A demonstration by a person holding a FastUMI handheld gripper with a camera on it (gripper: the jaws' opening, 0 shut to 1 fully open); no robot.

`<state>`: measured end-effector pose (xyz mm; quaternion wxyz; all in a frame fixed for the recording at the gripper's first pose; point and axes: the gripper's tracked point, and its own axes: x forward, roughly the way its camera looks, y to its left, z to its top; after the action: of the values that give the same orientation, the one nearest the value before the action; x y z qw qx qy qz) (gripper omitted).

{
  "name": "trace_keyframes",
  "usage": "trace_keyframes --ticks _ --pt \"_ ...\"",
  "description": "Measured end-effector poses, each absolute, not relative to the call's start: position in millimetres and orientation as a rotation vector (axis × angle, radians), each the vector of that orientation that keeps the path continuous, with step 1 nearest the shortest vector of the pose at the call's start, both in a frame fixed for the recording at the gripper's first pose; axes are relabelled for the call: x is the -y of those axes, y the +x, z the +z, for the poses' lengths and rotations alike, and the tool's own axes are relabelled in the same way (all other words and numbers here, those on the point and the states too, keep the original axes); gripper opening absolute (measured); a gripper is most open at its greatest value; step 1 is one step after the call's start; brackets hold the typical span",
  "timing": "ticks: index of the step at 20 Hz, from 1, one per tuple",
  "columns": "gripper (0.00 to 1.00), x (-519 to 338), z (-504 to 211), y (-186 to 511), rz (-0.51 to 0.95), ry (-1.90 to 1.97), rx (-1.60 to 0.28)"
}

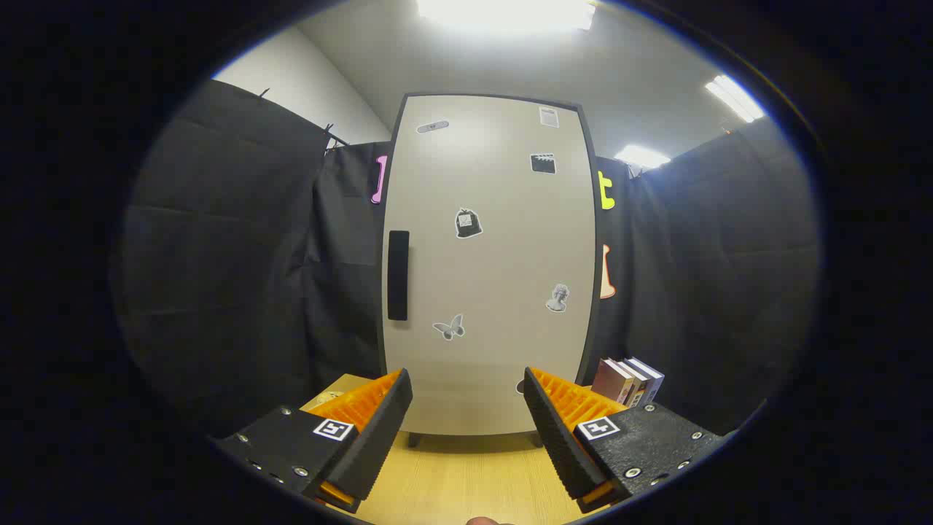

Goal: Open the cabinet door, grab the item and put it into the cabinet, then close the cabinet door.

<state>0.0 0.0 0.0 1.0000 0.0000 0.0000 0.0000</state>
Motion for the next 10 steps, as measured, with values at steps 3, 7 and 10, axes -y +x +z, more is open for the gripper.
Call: trace_keyframes --ticks 3,7,10 --pt "0.96 -1.4 -0.6 0.8 -0.001 0.0 -0.003" --pt "0.95 -0.9 -0.3 1.4 -0.001 0.001 0.0" --pt "0.95 -0.3 -0.4 1.1 -0.001 0.0 0.003"
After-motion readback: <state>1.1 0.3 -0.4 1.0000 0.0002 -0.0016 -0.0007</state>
